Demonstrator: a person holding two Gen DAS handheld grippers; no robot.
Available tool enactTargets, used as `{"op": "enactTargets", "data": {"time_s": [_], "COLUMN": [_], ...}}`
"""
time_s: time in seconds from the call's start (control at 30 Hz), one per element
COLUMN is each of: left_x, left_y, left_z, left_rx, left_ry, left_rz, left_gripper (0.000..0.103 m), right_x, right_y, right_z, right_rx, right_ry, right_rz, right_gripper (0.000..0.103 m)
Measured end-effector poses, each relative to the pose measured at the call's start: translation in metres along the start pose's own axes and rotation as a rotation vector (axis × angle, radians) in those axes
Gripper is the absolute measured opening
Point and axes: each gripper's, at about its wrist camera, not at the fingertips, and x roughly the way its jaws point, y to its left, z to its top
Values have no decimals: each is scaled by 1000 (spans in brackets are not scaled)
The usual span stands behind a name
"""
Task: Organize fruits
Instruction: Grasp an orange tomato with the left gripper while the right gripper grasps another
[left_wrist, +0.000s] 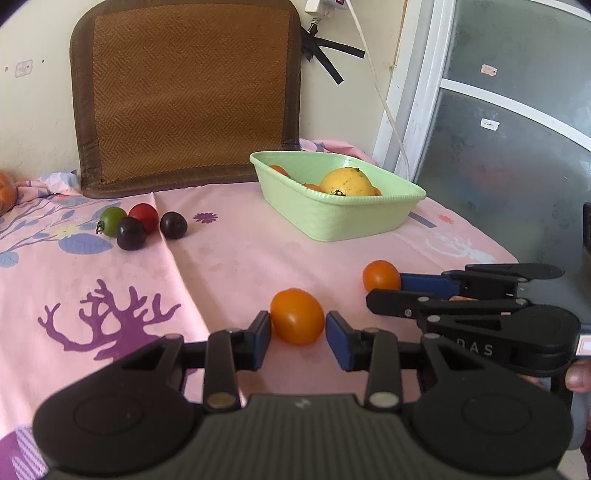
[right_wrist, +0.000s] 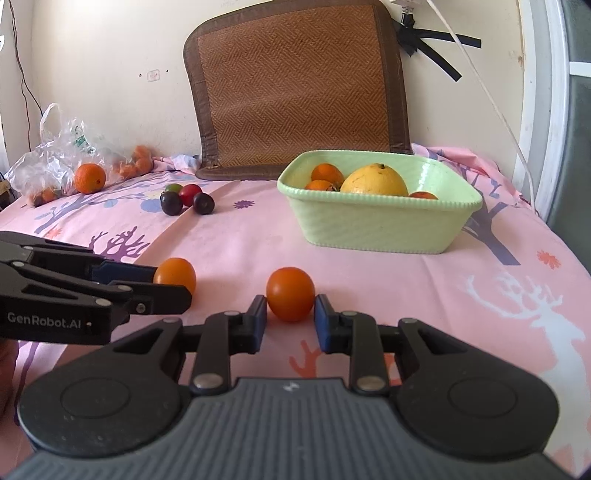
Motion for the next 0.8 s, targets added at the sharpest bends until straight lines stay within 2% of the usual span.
{"op": "enactTargets", "data": {"time_s": [0.07, 0.8], "left_x": [0, -1], "left_y": [0, 2], "left_z": [0, 0], "left_rx": [3, -1], "left_ry": [0, -2], "left_rz": [-6, -9], "left_gripper": [37, 37], "right_x": [0, 1], "right_y": [0, 0], "right_z": [0, 1], "right_rx": [-8, -11], "right_ry": [0, 2], "right_rz": [-4, -3], "right_gripper": [31, 31]}}
